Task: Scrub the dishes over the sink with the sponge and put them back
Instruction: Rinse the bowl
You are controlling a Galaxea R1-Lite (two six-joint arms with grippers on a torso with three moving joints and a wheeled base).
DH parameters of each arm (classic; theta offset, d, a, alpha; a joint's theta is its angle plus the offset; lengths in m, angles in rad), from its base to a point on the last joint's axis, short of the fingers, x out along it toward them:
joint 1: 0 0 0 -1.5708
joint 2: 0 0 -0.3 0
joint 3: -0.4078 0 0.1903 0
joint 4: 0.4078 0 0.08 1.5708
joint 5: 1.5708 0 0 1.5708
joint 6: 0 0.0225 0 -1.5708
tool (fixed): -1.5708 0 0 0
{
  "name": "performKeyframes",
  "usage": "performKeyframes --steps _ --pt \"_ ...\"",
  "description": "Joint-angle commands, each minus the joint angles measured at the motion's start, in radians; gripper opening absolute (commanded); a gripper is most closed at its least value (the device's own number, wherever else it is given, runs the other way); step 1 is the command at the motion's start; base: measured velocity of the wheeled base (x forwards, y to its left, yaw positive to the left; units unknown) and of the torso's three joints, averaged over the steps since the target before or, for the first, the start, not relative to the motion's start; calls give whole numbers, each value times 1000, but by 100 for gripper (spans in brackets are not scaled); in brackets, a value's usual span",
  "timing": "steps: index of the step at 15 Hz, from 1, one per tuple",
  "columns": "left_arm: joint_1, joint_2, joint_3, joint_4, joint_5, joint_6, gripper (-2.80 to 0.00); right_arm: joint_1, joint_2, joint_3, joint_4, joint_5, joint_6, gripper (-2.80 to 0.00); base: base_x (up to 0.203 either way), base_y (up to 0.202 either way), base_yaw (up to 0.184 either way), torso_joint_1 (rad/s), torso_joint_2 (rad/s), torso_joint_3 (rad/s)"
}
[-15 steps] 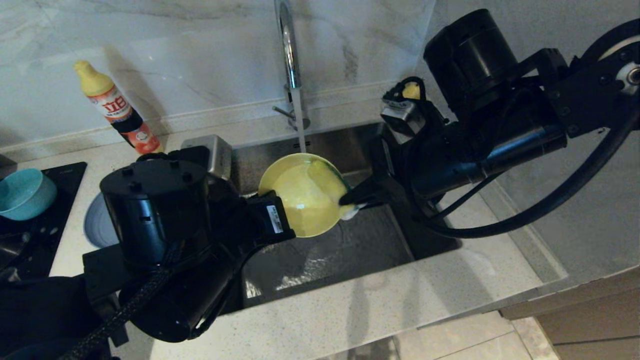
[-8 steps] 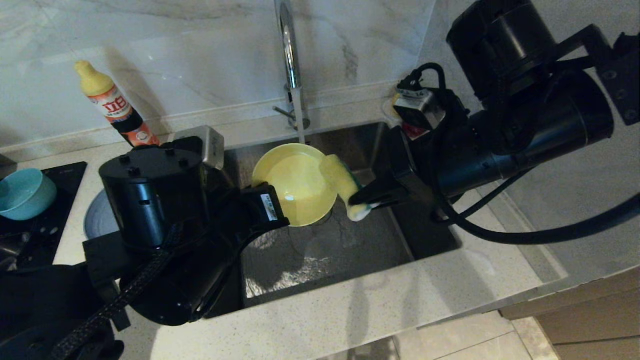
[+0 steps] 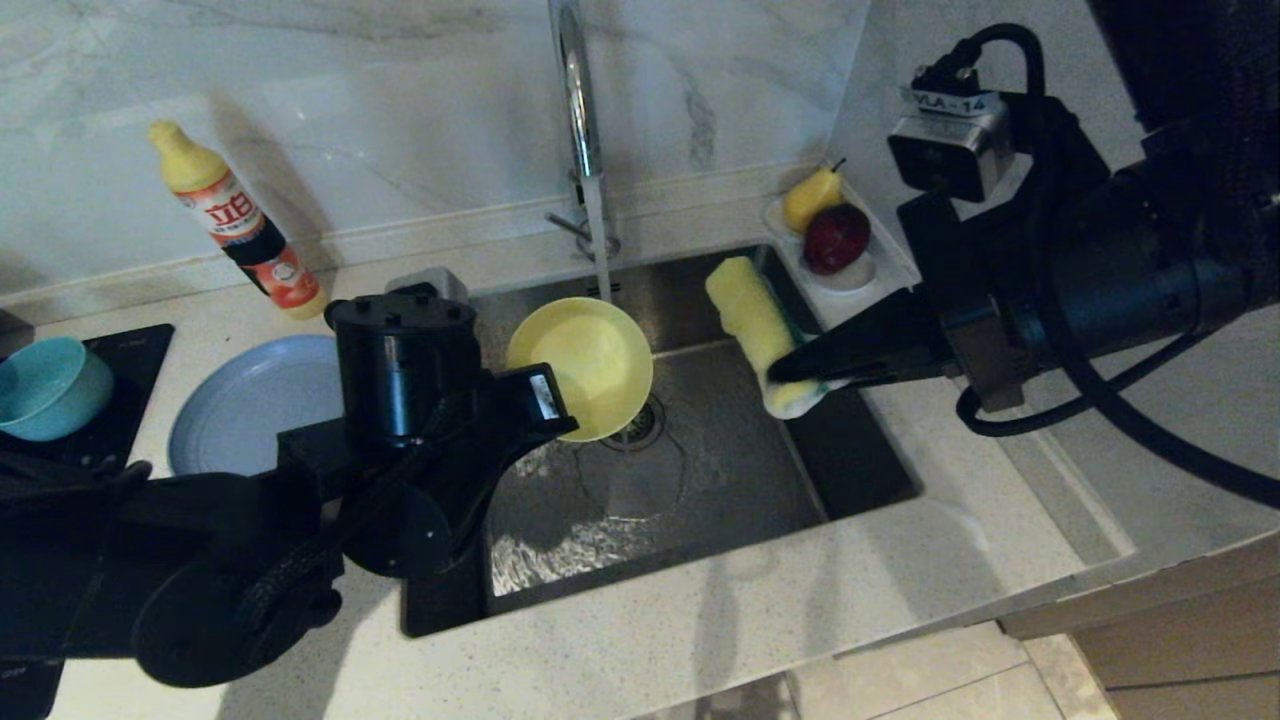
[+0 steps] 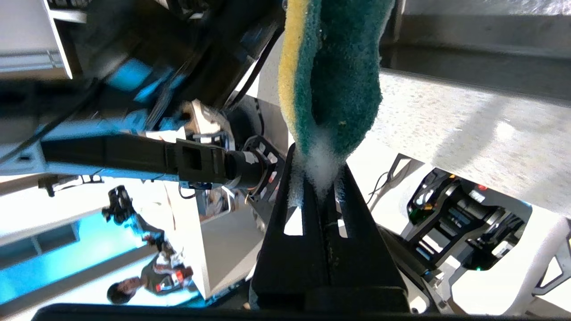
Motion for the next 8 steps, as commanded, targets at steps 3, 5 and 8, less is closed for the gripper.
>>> performKeyframes --steps 3,5,8 --pt "109 97 -120 196 -69 -134 -280 -55 -57 80 -15 2 -57 -280 0 0 0 0 0 0" --pt "153 113 -205 354 -167 -214 -280 -68 -74 114 -16 7 -82 -280 0 0 0 0 0 0" --pt "209 169 -376 578 -312 -328 -280 -68 -81 125 -18 10 -87 -280 0 0 0 0 0 0"
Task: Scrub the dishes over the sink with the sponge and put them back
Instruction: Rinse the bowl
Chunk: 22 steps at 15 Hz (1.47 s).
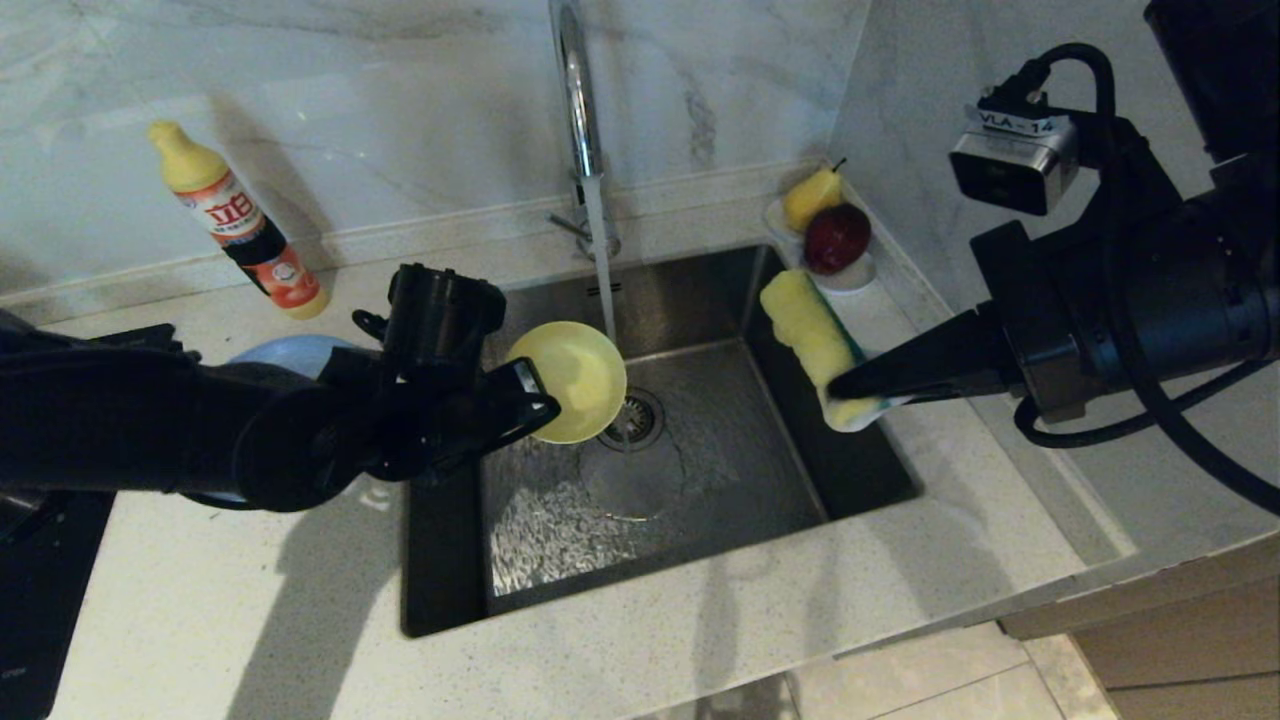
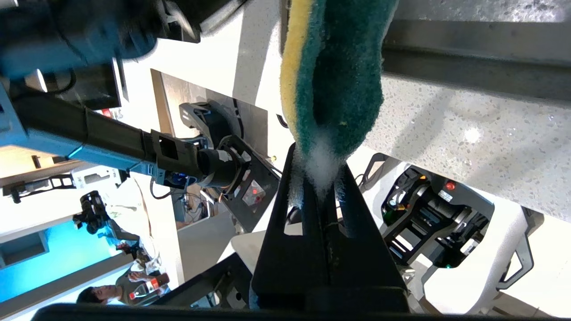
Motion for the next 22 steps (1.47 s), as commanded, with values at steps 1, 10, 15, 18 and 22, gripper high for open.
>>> performKeyframes --steps 1,10,15,18,22 --pt "39 78 -126 142 -76 -64 -280 -1 -9 5 4 3 2 -280 0 0 0 0 0 0" --pt "60 241 -410 335 -217 -132 -280 -32 -27 54 -30 12 -5 -280 0 0 0 0 0 0" --pt "60 259 -439 365 -288 -172 -280 -30 -24 64 -39 14 -7 -280 0 0 0 0 0 0" --pt "60 250 -419 398 -297 -170 -280 -30 -24 75 -40 15 -7 -280 0 0 0 0 0 0" --pt "62 201 -370 445 -336 -163 -280 -30 -24 75 -51 17 -7 -280 0 0 0 0 0 0"
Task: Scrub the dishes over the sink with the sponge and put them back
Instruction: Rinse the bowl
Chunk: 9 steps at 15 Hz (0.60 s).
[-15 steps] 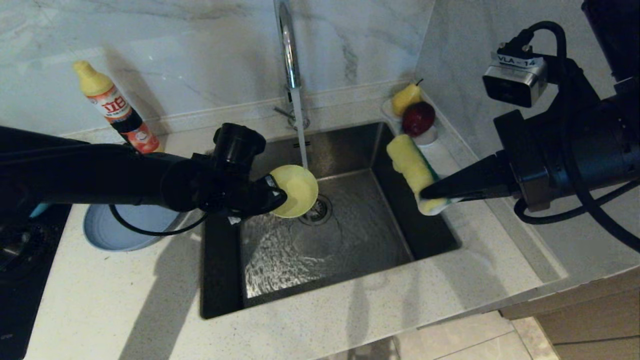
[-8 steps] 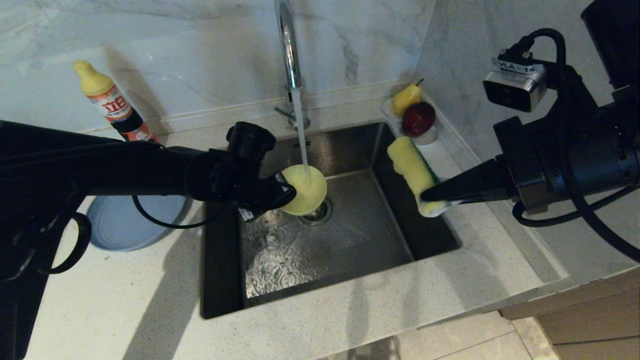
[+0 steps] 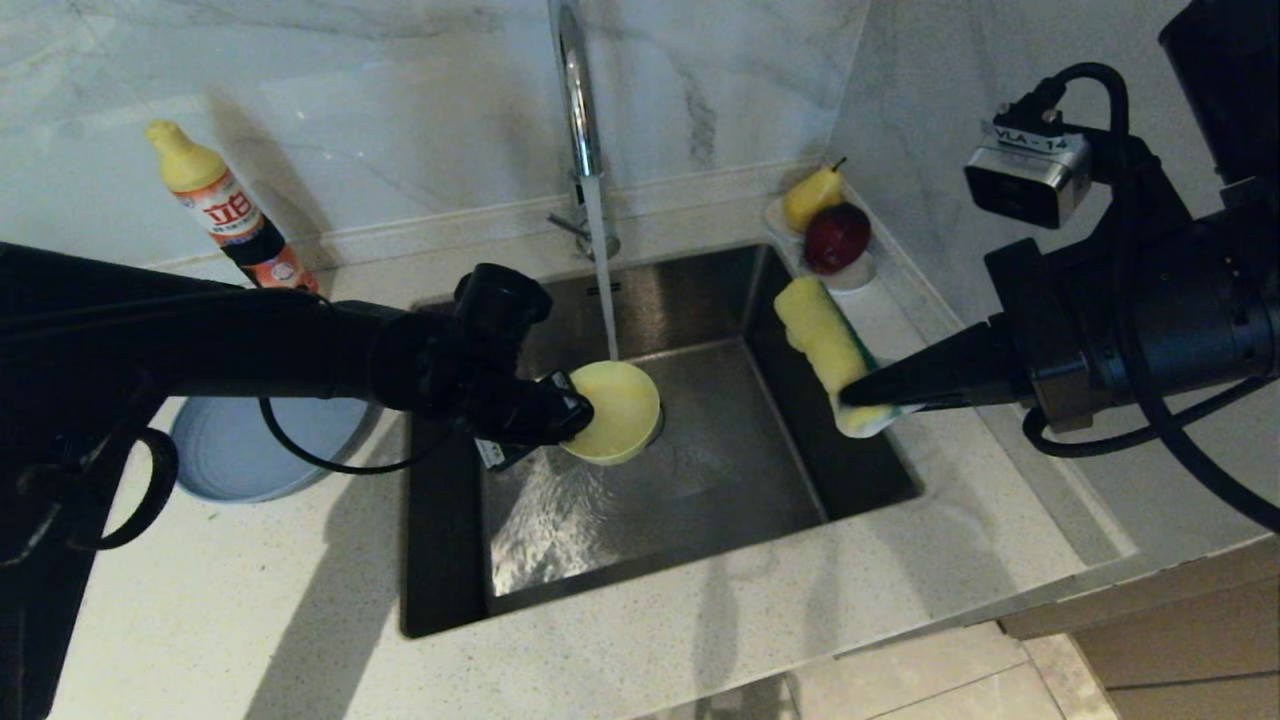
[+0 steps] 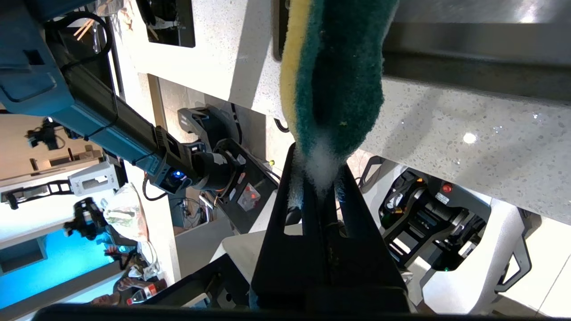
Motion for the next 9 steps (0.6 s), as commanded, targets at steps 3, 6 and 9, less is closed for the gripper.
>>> performKeyframes --steps 3,6,9 --pt "31 -54 36 23 2 22 -280 0 5 -1 3 3 3 -280 0 0 0 0 0 0" --pt "63 -86 48 20 34 41 -280 0 12 -1 3 3 4 -280 0 0 0 0 0 0" --pt "66 -111 48 -9 229 50 -280 2 16 8 4 5 4 -280 0 0 0 0 0 0"
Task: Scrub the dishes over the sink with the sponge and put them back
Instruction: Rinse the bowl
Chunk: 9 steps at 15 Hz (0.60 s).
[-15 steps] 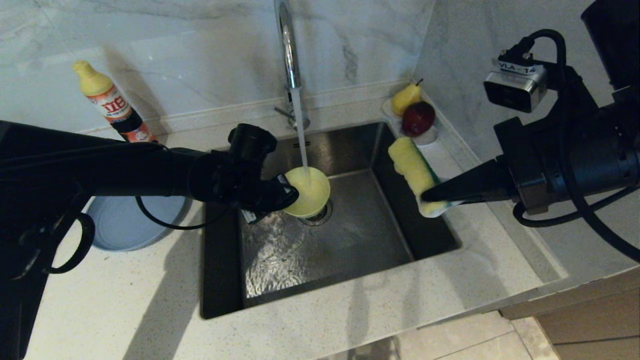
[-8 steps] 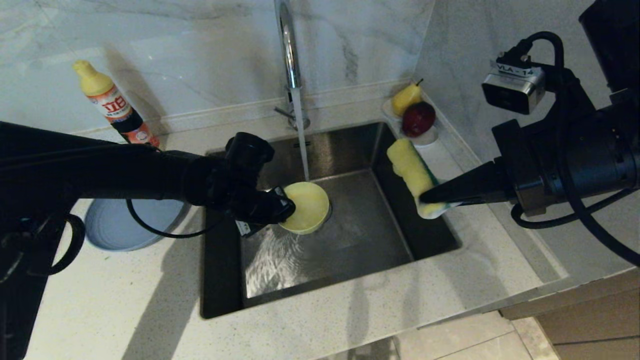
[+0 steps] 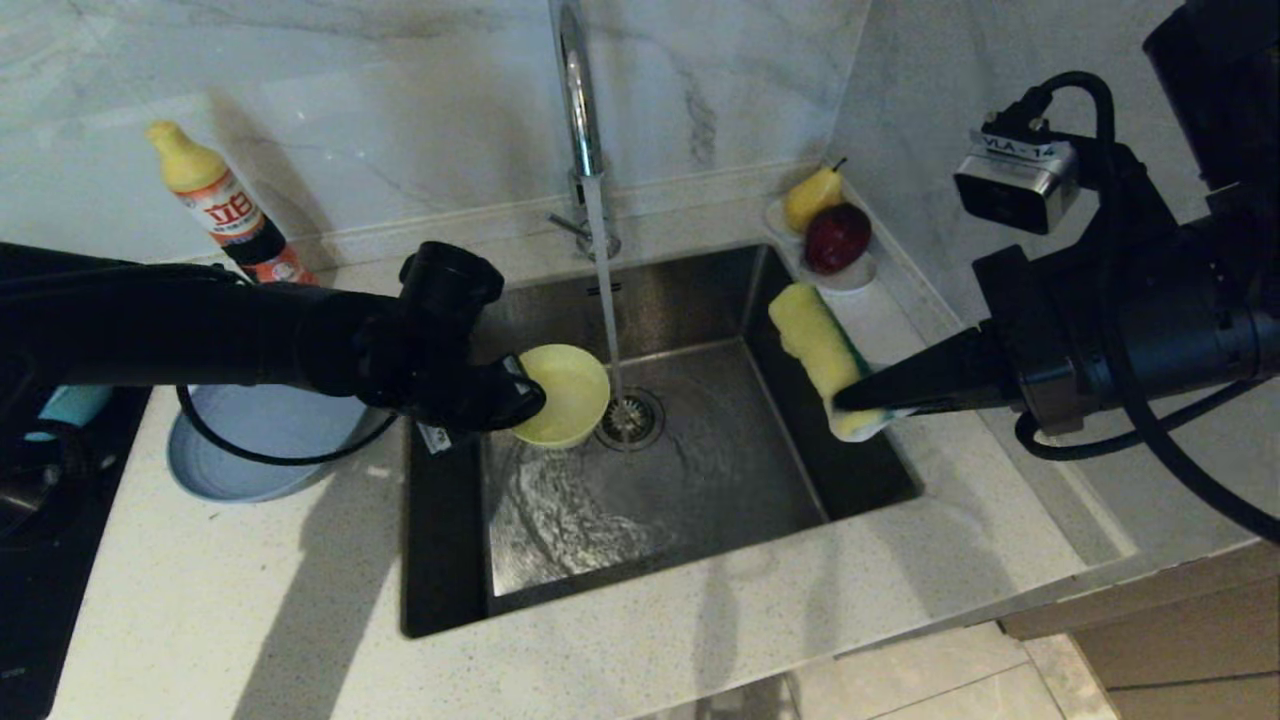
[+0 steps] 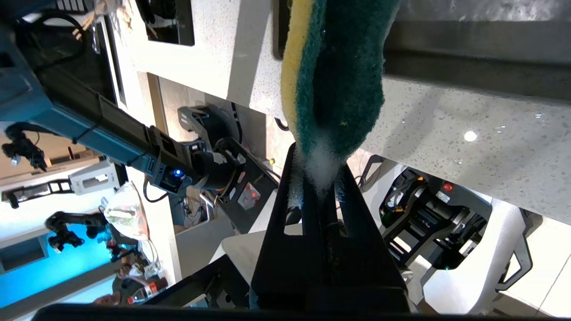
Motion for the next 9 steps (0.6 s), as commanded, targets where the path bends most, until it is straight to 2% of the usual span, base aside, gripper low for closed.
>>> performKeyframes --steps 1,3,4,7,9 --pt "3 -52 10 -64 119 2 -280 6 3 11 3 2 2 -280 0 0 0 0 0 0" --pt "10 -114 51 -159 157 60 -280 10 1 12 3 2 2 -280 0 0 0 0 0 0" --pt "12 -142 79 -220 185 118 -280 9 4 14 3 2 2 -280 0 0 0 0 0 0" --pt "14 -186 158 -451 322 328 -280 9 4 43 -3 4 2 -280 0 0 0 0 0 0" --pt "13 -217 240 -638 366 445 -280 9 0 79 -50 4 5 -280 0 0 0 0 0 0"
